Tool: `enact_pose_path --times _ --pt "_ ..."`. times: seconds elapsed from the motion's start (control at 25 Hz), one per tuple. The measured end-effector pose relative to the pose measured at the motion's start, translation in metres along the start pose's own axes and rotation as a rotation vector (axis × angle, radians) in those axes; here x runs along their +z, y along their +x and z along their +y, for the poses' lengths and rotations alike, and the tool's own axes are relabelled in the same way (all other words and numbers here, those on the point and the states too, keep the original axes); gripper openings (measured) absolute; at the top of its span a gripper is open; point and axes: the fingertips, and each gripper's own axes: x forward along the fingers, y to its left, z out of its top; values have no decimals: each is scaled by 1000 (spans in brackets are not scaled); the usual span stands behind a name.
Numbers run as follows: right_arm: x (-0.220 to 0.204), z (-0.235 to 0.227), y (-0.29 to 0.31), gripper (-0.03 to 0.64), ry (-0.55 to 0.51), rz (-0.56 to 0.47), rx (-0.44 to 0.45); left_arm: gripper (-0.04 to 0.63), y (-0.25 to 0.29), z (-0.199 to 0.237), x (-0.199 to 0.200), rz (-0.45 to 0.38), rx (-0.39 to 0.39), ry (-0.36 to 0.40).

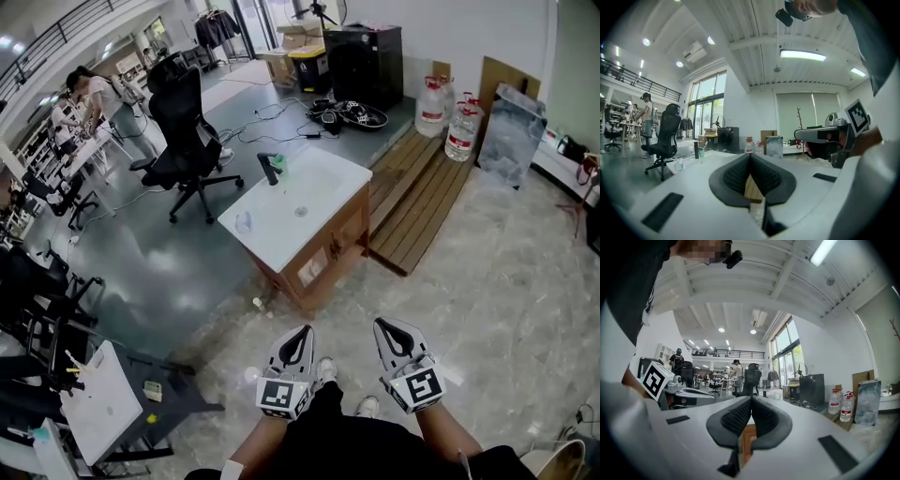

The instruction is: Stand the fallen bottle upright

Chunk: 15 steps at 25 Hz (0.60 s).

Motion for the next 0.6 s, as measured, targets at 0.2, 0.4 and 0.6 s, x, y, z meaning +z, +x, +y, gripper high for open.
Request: enact_pose_path --times 0.2,0.4,0.6 --pt "6 -3 48 15 -20 10 28 15 24 39 -5 8 30 -6" --pt "17 -16 109 15 -40 24 48 15 64 73 -1 17 -9 -7" --pt "31 -19 176 15 -54 -1 67 15 99 120 12 2 -26 -8"
